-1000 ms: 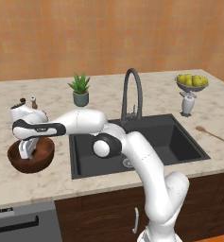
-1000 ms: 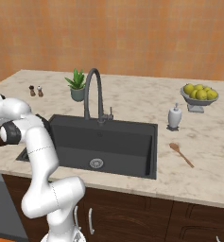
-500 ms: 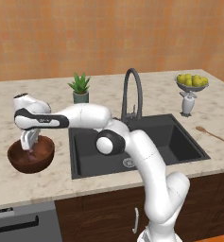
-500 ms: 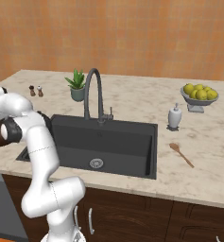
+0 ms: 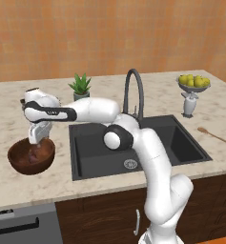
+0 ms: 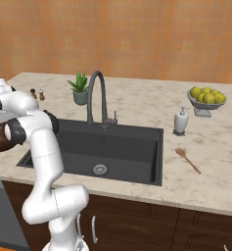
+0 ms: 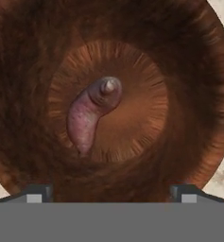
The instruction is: Pick the potato from the sink and place it in the bowl. Then pick the bowl and place it in the microwave. Then close the microwave door and press the start button.
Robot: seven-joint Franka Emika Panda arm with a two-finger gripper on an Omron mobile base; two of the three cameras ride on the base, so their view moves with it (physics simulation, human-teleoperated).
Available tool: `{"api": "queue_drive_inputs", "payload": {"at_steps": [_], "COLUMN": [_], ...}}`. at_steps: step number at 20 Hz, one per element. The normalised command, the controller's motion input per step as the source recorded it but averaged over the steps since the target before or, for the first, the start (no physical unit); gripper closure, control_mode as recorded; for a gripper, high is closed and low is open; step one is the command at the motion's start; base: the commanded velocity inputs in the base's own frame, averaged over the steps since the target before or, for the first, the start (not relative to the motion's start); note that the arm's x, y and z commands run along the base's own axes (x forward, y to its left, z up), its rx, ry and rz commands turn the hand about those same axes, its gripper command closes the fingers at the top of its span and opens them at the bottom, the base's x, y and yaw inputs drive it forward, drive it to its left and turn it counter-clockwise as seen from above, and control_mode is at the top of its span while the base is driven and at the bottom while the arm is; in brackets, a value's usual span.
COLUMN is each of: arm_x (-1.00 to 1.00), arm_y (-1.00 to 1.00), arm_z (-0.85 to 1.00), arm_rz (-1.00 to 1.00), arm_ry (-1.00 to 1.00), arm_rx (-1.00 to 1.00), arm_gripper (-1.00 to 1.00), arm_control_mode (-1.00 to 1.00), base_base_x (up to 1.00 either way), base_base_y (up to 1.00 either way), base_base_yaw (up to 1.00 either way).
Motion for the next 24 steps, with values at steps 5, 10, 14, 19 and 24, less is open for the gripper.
{"api": "queue_drive_inputs", "payload": {"at_steps": [5,10,14,19,24], "arm_x": [-0.14,-0.15,0.00,-0.01,0.00], "arm_y": [-0.23,-0.02,-0.31,-0.18,0.00], "arm_z": [0.00,0.00,0.00,-0.02,-0.10], "arm_rz": [-0.38,-0.41,-0.33,-0.21,-0.17], "arm_ry": [0.00,0.00,0.01,0.01,0.00], "arm_rx": [0.01,0.00,0.00,0.00,0.00], "arm_gripper": [-1.00,-1.00,-1.00,-1.00,-1.00], "arm_control_mode": [-1.00,-1.00,-1.00,-1.00,-1.00], "base_base_x": [0.00,0.00,0.00,0.00,0.00], "base_base_y": [0.00,0.00,0.00,0.00,0.00], "base_base_yaw": [0.00,0.00,0.00,0.00,0.00]}}
